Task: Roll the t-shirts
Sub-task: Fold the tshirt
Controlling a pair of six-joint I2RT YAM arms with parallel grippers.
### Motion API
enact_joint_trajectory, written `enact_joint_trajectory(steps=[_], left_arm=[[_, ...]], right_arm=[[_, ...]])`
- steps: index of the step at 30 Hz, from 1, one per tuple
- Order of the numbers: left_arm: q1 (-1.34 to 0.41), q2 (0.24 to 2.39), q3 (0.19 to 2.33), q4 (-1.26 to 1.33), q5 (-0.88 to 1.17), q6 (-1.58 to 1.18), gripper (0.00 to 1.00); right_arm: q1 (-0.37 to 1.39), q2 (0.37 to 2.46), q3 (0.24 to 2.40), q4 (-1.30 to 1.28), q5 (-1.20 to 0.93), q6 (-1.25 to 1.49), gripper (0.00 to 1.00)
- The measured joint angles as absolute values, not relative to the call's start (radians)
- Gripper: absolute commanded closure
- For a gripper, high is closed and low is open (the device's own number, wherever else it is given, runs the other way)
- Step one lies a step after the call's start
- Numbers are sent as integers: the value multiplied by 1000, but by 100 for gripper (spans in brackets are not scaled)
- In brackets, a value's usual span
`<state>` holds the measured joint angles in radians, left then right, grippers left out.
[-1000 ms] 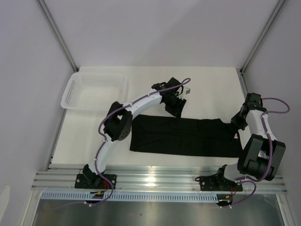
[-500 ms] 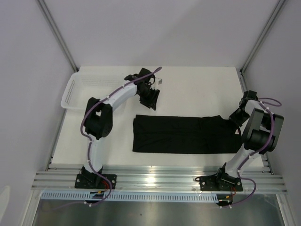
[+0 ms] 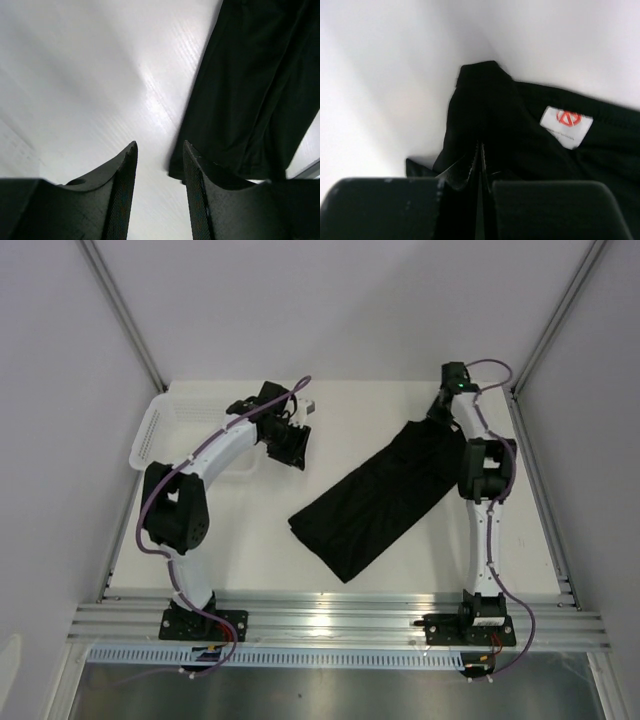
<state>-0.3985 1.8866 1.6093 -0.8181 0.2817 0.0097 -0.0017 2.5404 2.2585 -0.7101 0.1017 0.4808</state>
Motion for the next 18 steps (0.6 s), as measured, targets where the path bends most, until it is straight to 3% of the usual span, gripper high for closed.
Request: enact_joint_trajectory(steps=[4,11,18], left_arm=[[-375,1843,1558,-804,264,27,54],[-352,1825,1546,-789,263,33,54],[-352,1825,1546,-786,270,32,54]], right_arm=[[104,2674,2489,-724,66,500,90],[158,2640,2423,-659,3,526,81],[110,2570,2432,-640,91,469,74]])
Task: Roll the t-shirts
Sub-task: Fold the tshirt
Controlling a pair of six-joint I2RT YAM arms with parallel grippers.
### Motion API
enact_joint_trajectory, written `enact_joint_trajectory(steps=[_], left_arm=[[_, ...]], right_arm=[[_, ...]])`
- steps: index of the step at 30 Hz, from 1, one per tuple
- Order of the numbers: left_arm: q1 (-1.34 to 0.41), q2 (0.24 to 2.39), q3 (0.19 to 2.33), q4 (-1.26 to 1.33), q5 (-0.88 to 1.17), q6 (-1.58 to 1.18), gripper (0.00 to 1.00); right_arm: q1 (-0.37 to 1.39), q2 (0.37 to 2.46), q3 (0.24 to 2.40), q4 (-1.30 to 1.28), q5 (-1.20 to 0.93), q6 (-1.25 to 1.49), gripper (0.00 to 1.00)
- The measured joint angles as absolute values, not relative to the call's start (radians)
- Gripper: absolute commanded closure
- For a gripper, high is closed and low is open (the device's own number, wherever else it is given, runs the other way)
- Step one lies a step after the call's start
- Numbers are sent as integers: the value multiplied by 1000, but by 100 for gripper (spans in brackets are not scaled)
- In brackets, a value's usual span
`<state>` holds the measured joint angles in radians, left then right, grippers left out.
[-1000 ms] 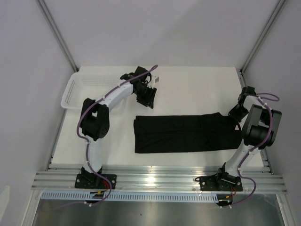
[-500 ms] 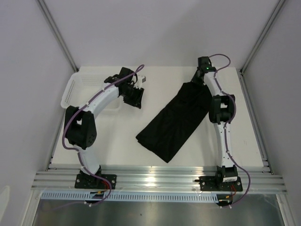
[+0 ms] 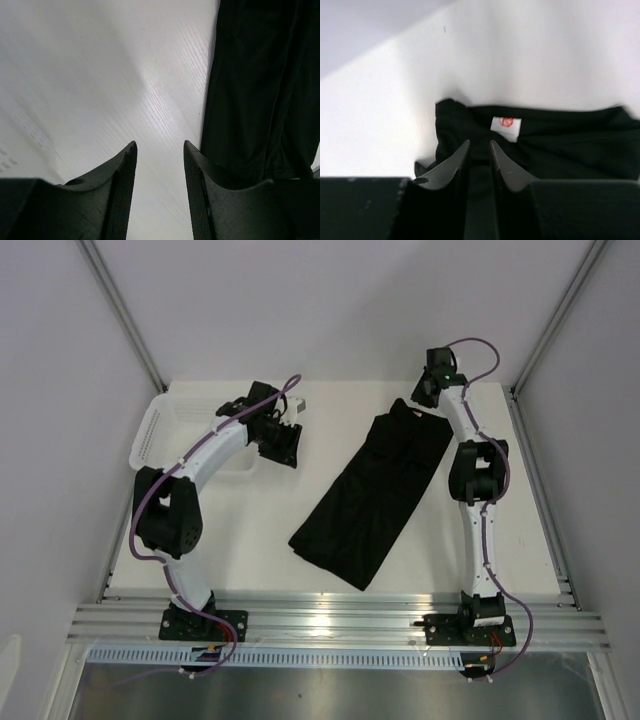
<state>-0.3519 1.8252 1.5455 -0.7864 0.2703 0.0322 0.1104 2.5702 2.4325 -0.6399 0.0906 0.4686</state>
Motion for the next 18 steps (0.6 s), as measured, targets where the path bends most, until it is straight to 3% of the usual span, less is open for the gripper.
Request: enact_joint_trajectory(steps=[7,18], left_arm=[[-352,1825,1536,-773,276,32,53],[-369,1834,1368,-735,332,9,52]], right_arm=[[72,2456,2403,-626,119,430,72],[139,2429,2169,-669,132,418,65]])
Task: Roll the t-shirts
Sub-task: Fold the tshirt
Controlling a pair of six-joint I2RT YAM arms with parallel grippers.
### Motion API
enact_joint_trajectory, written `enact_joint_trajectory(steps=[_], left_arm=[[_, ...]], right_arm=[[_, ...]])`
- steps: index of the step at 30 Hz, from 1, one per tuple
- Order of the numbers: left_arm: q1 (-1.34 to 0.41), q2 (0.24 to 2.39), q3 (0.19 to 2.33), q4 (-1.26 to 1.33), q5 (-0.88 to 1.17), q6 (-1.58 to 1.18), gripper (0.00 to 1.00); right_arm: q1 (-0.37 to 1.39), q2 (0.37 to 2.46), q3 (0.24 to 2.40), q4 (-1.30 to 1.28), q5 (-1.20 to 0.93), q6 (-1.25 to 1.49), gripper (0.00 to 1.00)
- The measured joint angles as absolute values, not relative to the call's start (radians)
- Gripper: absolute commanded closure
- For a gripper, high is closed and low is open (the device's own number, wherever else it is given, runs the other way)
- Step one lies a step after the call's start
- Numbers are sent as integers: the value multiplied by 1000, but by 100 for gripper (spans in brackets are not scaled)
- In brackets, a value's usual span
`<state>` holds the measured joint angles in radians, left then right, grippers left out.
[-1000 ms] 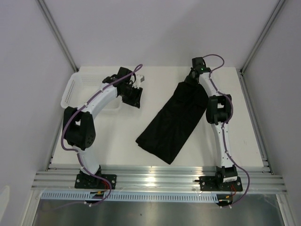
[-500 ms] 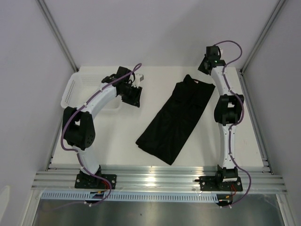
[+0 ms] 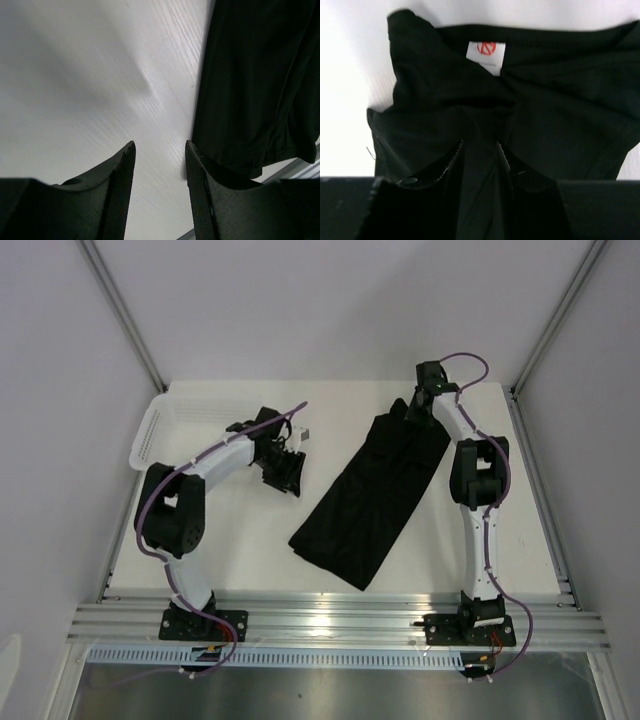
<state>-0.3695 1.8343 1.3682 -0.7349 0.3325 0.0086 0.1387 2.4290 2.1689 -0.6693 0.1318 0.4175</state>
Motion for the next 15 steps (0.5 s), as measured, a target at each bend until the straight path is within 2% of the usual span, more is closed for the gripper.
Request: enact_joint_trajectory(steps=[2,6,12,15], left_arm=[[-382,1839,1344,-735,351,1,51],[-403,1856,1304,-722,390,-9,51],[-419,1867,1252,-700,425,-27,51],[-421,1871,1234,-690,434,-33,54]], right_arm=[[143,2429,2161,-677,139,418,65],[140,2429,2160,-675,154,417,73],[128,2440,2171,-675,173,417,68],[125,2461,2181,-667,169,416,73]])
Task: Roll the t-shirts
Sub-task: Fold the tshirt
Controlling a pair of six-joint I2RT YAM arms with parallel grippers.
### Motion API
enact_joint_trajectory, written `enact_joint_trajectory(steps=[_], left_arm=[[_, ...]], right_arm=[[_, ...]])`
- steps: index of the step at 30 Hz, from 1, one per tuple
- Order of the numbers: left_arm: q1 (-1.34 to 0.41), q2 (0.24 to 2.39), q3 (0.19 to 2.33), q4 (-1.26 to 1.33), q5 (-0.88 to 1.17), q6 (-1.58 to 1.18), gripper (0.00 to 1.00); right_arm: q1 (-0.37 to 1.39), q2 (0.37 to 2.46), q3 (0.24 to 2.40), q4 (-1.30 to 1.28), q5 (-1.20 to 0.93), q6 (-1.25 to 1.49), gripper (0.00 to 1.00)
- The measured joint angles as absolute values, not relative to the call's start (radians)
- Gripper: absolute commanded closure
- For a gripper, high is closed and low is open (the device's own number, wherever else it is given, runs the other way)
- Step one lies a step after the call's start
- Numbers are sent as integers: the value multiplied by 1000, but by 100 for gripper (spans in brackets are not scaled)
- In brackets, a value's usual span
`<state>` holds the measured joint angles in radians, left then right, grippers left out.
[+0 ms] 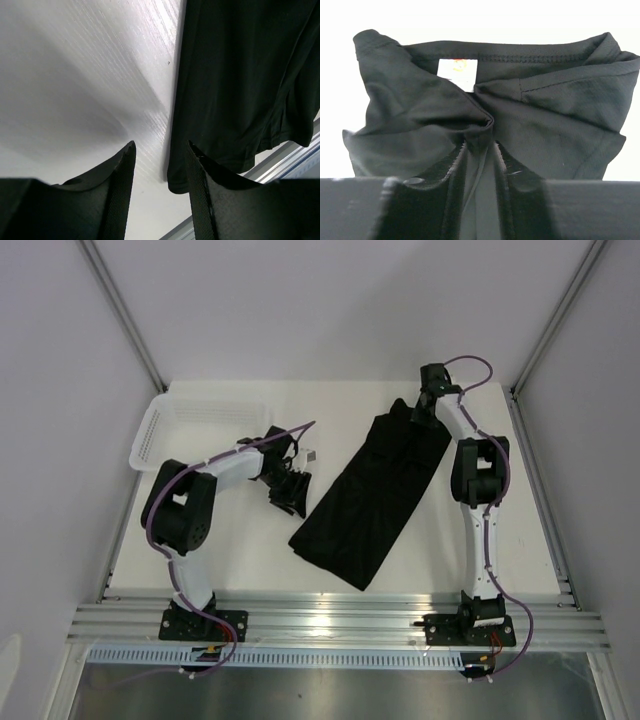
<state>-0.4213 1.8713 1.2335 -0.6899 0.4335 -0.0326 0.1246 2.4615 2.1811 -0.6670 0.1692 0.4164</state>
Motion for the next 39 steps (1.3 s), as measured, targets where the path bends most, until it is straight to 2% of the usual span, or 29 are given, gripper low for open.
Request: enact_joint_trajectory(steps=[2,3,4,6,7,10,18,21,22,25,28,34,39], left_arm=[[-422,1879,1226,-686,438,-38,57],[-423,1881,1224,-685,441,-39,60],[-423,1885,1222,-684,447,-44,69],[-423,1885,1213,-675,457,-54,80],[-423,1885,1208,-672,464,-56,87],[-424,1887,1193,-661,502,-58,95],[-460,1894,1098,-606,629,-72,93],[-479,1897,1085,-592,669,-76,91],[-486,1899,1085,-584,678,-78,90],[-509,1908,1085,-570,701,-79,88],[-515,1913,1087,-572,712,-79,89],[-475,1913,1110,-606,681,-78,88],[-451,1913,1130,-630,649,-67,79]], right_arm=[[123,2475,2181,-662,167,414,78],[123,2483,2181,-660,166,413,85],[123,2492,2181,-659,163,413,89],[123,2497,2184,-651,158,413,97],[123,2497,2187,-647,153,414,99],[125,2514,2210,-638,139,417,99],[149,2599,2335,-598,115,430,96],[154,2606,2341,-583,107,437,85],[154,2607,2343,-578,103,437,75],[156,2611,2355,-570,84,435,62],[156,2609,2360,-565,77,429,57],[157,2522,2284,-572,78,410,55],[164,2281,2088,-614,121,408,56]])
